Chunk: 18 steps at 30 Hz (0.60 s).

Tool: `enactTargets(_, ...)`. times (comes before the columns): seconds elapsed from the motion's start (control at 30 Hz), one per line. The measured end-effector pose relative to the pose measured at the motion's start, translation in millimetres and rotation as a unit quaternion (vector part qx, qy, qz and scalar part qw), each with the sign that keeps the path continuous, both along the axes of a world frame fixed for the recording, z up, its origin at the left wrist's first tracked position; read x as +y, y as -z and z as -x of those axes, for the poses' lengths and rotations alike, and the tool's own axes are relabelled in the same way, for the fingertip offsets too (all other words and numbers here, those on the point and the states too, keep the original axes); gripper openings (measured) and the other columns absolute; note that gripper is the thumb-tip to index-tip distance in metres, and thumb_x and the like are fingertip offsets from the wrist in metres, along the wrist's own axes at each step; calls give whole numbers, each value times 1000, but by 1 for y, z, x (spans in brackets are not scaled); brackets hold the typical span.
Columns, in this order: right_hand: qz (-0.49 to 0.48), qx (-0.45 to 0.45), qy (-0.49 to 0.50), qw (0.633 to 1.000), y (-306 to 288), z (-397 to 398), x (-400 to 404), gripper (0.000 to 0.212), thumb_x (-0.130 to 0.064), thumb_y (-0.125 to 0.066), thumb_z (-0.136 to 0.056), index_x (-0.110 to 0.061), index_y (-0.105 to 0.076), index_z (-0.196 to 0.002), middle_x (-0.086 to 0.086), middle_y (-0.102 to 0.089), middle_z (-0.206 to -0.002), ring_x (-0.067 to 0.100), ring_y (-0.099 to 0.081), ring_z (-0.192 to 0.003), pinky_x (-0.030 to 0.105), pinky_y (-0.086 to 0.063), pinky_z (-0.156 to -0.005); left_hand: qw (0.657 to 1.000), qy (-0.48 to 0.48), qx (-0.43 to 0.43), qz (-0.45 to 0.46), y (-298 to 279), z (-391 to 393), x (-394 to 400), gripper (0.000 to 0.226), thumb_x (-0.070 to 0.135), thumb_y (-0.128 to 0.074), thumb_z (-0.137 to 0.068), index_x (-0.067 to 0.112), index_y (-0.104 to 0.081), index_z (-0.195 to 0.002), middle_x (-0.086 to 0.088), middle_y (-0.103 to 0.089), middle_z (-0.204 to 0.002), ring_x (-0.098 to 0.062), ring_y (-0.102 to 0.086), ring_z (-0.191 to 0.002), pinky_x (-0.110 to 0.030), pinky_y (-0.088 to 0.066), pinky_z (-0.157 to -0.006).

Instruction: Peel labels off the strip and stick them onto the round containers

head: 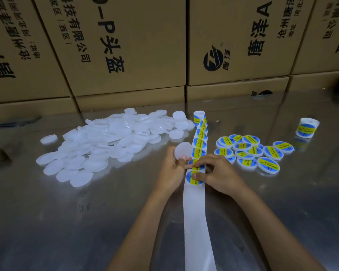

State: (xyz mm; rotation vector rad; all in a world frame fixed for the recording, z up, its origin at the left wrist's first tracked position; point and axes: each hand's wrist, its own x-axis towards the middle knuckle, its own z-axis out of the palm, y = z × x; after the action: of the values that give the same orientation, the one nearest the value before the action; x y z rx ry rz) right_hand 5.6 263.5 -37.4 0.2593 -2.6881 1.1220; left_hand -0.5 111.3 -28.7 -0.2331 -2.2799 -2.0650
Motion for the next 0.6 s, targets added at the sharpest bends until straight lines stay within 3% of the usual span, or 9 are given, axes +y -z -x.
enactTargets(0.17, -1, 8, 12, 1000, 0, 0, -2, 23, -26, -83, -77, -18, -75, -97, -7, -64, -96, 21, -52, -92, 33, -45, -83, 999, -20, -13, 39, 2, 0, -2, 19, 8, -39, -106, 9, -44, -124, -13, -64, -122, -23, -72, -102, -32, -57, -90)
enactTargets(0.3, 19, 26, 29, 999, 1, -3, -5, 17, -23, -83, -76, -23, -74, -90, -9, -65, -92, 16, -50, -93, 31, -44, -83, 998, -27, -18, 49, 2, 0, -2, 17, 8, -40, -106, 15, -43, -121, -3, -62, -111, -14, -72, -95, -37, -57, -94)
enactTargets(0.43, 26, 71, 20, 997, -1, -4, -9, 15, -12, -81, -76, -20, -74, -87, -9, -67, -94, 16, -51, -98, 13, -33, -84, 998, -34, -48, 22, 2, 3, -3, 23, 6, -37, -105, 10, -43, -127, -15, -68, -108, -25, -72, -98, -41, -54, -97)
enactTargets(0.5, 87, 58, 7, 994, -5, -4, -11, 11, -7, -79, -77, -15, -74, -82, -10, -67, -86, 17, -56, -93, 12, -35, -83, 997, -39, -60, 13, 1, 3, -4, 30, 7, -34, -105, 9, -41, -135, -10, -69, -100, -21, -73, -91, -32, -57, -90)
enactTargets(0.6, 282, -2, -2, 960, -14, -4, -8, 13, 2, -72, -82, -11, -69, -80, -3, -67, -80, 13, -60, -80, 18, -48, -75, 997, -46, -68, -5, -1, 3, -5, 34, 5, -32, -103, 10, -43, -135, 0, -68, -91, -9, -72, -77, -18, -56, -72)
